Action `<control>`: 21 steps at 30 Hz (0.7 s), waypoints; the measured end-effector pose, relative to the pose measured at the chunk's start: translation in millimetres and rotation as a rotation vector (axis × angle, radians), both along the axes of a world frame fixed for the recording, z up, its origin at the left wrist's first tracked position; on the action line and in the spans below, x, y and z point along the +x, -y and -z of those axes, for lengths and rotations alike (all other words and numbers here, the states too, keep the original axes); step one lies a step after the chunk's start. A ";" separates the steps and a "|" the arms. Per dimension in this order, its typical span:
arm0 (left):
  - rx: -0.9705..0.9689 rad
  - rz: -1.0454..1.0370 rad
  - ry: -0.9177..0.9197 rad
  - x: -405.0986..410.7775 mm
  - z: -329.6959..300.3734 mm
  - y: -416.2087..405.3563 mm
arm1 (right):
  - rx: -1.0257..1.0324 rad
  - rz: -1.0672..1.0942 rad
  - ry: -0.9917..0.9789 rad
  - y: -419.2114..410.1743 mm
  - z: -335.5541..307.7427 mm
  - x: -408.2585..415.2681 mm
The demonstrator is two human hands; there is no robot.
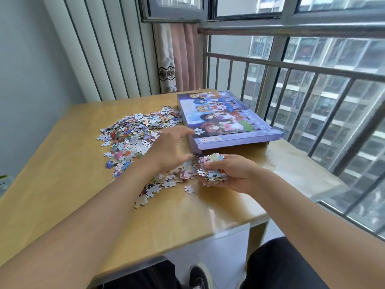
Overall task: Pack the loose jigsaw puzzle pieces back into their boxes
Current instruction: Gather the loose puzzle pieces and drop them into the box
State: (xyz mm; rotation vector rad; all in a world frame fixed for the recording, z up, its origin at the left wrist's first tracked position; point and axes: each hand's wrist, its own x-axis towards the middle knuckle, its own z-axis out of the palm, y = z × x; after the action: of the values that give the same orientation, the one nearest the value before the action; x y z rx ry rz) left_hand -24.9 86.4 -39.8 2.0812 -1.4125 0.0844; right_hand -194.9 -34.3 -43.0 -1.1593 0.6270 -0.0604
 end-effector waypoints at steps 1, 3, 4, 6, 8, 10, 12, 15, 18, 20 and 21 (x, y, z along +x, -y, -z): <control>0.027 0.012 0.029 -2.0 0.4 11.5 | -0.007 0.013 -0.009 7.1 0.0 -5.7; 0.065 0.014 0.075 -4.3 3.8 32.2 | -0.013 0.039 -0.024 21.4 1.4 -13.5; 0.056 -0.004 0.092 -4.5 5.8 40.1 | -0.014 0.051 -0.033 27.9 2.0 -15.3; -0.050 -0.079 0.067 -4.2 5.3 53.3 | -0.011 0.069 -0.035 41.9 0.0 -15.5; -0.204 -0.180 -0.010 -1.8 -3.6 60.1 | 0.008 0.094 -0.018 53.7 -6.6 -9.4; -0.315 -0.215 -0.079 0.6 -16.9 65.3 | 0.022 0.111 -0.013 67.3 -17.7 1.2; -0.328 -0.209 -0.094 -0.1 -31.9 69.2 | 0.043 0.125 -0.005 77.1 -32.1 13.7; -0.344 -0.187 -0.119 0.5 -47.0 71.6 | 0.110 0.178 0.017 84.5 -53.2 29.7; -0.353 -0.175 -0.146 4.8 -54.4 72.3 | 0.134 0.272 0.043 85.1 -67.6 44.1; -0.349 -0.164 -0.161 7.7 -57.6 74.1 | 0.165 0.400 0.090 85.6 -73.3 57.5; -0.352 -0.157 -0.172 7.8 -59.8 75.2 | 0.193 0.478 0.122 85.9 -74.3 63.8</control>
State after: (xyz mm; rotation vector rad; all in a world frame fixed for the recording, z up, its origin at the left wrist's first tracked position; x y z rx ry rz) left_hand -17.1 11.2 20.0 1.8534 -1.0464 0.1988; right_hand -131.1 -120.2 31.4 -0.7953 0.7724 -0.4641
